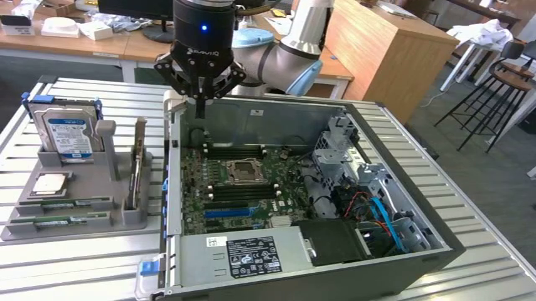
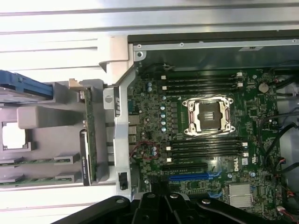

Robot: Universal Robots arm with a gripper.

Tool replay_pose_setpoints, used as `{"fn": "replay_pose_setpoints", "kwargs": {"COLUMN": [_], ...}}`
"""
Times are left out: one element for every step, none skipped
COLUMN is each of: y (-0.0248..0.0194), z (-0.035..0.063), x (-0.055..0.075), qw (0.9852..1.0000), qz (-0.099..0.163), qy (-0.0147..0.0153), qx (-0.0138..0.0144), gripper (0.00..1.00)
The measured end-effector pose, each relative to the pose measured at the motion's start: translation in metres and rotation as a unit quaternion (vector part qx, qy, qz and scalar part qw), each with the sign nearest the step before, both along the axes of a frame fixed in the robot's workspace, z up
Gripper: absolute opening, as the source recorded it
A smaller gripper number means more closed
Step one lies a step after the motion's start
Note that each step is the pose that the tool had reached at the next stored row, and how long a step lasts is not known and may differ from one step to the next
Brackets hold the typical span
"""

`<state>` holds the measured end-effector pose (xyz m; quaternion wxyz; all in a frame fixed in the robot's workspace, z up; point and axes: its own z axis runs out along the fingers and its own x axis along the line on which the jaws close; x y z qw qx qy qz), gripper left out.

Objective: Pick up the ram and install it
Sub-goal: 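Reach for the ram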

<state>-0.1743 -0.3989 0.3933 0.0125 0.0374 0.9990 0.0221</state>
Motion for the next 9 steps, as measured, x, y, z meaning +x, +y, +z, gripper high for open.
{"fn": "replay_pose_setpoints", "kwargs": {"y": [0.0000, 0.0000, 0.0000, 0.0000, 0.0000, 0.0000, 0.0000, 0.0000, 0.0000], "z": [0.0000, 0.0000, 0.0000, 0.0000, 0.0000, 0.0000, 0.0000, 0.0000, 0.0000], "x": [-0.002, -0.004, -0.006, -0.008, -0.010, -0.012, -0.014, -0.016, -0.018], "qw": [1.0000, 1.0000, 1.0000, 1.0000, 1.0000, 1.0000, 1.0000, 1.0000, 1.0000], "qz": [0.000, 0.000, 0.000, 0.000, 0.000, 0.000, 0.000, 0.000, 0.000], "qy": [0.0000, 0.0000, 0.0000, 0.0000, 0.0000, 0.0000, 0.0000, 0.0000, 0.0000], "qx": [0.0000, 0.0000, 0.0000, 0.0000, 0.0000, 0.0000, 0.0000, 0.0000, 0.0000], "gripper": [0.10, 0.10, 0.10, 0.10, 0.10, 0.10, 0.10, 0.10, 0.10]}}
